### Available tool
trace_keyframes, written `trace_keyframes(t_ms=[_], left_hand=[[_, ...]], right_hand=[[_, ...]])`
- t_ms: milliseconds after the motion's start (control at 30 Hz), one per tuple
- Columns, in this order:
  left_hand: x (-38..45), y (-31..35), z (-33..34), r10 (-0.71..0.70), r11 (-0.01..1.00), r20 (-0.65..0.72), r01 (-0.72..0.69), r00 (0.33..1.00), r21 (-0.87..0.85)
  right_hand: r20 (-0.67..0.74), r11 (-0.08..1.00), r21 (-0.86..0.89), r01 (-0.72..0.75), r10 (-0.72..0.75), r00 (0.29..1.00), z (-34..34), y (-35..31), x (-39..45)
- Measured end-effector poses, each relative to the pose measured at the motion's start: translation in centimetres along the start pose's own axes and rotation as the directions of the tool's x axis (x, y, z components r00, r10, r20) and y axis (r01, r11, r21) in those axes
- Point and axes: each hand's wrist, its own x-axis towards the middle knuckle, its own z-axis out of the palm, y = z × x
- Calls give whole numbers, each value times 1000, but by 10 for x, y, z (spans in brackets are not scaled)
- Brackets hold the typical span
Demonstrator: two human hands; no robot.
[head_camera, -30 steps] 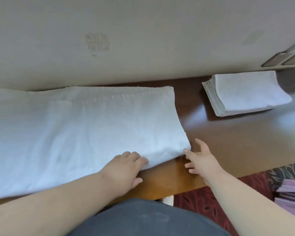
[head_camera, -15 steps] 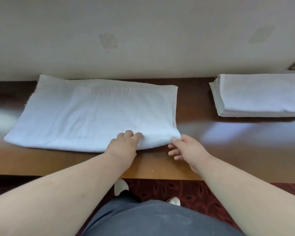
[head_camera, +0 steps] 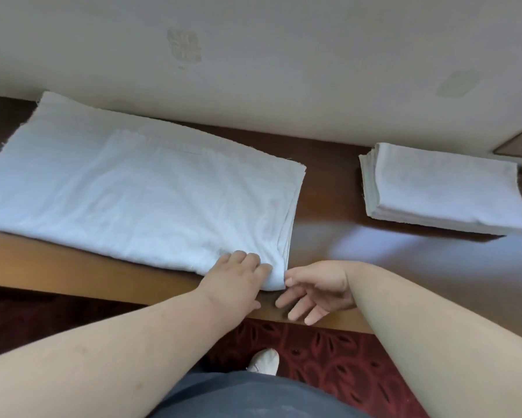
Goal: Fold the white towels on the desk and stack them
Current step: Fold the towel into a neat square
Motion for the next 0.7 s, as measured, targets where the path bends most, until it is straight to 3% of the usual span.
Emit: trace_keyframes(t_ms=[67,133,200,333,467,567,700], left_hand=[[3,4,0,-14,999,22,15,1000,-45],[2,2,0,-17,992,23,20,1000,-122],[-3,-3,-1,18,983,-31,-23,999,-182],[-10,-12,8,103,976,-98,-120,990,-182],[-1,-25,3,194,933,6,-183,981,-310],[1,-33,1,291,902,122,-230,949,-366],[0,-32,0,254,891,3,-232,967,-390]], right_hand=[[-208,999,-34,-21,14,978,-11,-16,2],[-490,997,-58,47,-70,869,-20,-38,11],[-629,987,-69,144,-155,762,-26,-60,22],[-706,967,-29,254,-200,680,-25,-99,45],[-834,971,-152,186,-227,502,-28,-113,54],[-806,965,-238,113,-261,530,-29,-119,55],[-839,967,-245,73,-249,483,-33,-127,58]])
